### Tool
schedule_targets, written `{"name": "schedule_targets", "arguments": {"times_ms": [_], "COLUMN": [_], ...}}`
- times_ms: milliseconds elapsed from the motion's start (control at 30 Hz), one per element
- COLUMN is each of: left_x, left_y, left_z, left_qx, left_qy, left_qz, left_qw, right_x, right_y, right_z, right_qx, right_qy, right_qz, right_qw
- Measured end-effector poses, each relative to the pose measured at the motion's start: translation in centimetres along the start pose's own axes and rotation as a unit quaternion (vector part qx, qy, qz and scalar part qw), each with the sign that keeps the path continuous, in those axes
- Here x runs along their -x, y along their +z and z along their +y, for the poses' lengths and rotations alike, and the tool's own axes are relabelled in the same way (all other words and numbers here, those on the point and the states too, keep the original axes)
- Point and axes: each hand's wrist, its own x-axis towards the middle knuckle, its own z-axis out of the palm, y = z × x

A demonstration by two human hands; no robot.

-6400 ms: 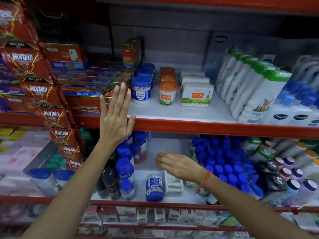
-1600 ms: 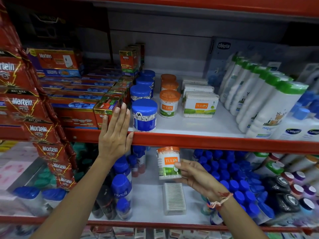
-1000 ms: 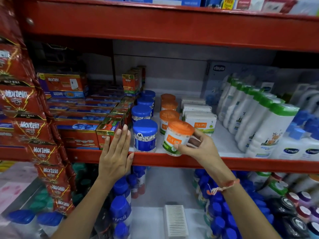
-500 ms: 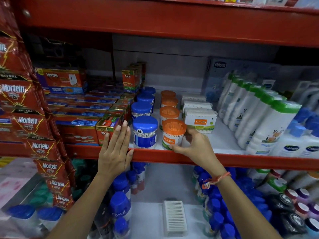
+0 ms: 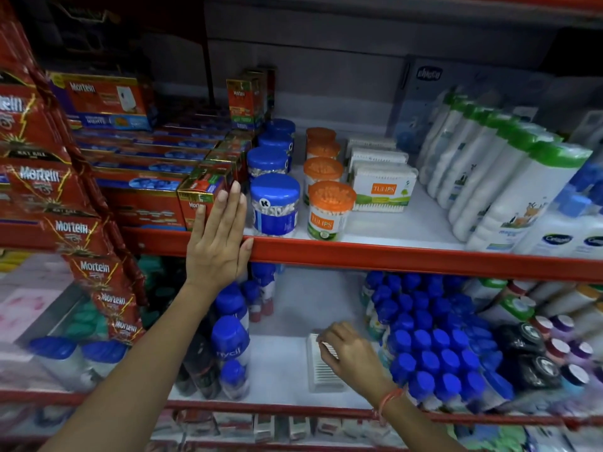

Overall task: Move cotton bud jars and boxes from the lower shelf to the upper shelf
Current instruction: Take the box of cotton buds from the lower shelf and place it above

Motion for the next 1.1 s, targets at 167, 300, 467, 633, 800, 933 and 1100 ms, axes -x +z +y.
{"name": "schedule_targets", "arguments": {"times_ms": [167,300,467,633,800,933,1100], "left_x": [0.3,0.5,0.5,0.5,0.5,0.4,0.8], "left_y": [-0.2,-0.2,0.0,0.1,0.0,-0.1,-0.1], "left_z": [0.0,-0.1,0.1,-0.1,0.0,0.0,0.0], "left_qx": [0.002,-0.006,-0.005,-0.012,-0.011,-0.017,-0.021], "left_qy": [-0.001,0.001,0.004,0.004,0.005,0.004,0.002], "left_qz": [-0.002,-0.002,0.002,0.001,0.002,0.002,-0.002], "left_qw": [1.0,1.0,1.0,1.0,1.0,1.0,1.0], "right_x": [2.0,2.7,3.0,3.7,3.6,3.0,1.9], "right_y": [2.3,3.0,2.0,3.2,3.8,2.9,-0.8], "right_z": [0.9,1.5,1.3,0.5,0.5,1.3,1.3], "right_qx": [0.009,0.054,-0.009,-0.04,-0.065,-0.182,-0.503], "right_qy": [0.05,-0.047,-0.008,0.062,0.124,0.192,0.357], "right_qz": [-0.126,-0.266,-0.369,-0.323,-0.302,-0.228,-0.103], "right_qw": [0.991,0.961,0.929,0.944,0.943,0.937,0.781]}}
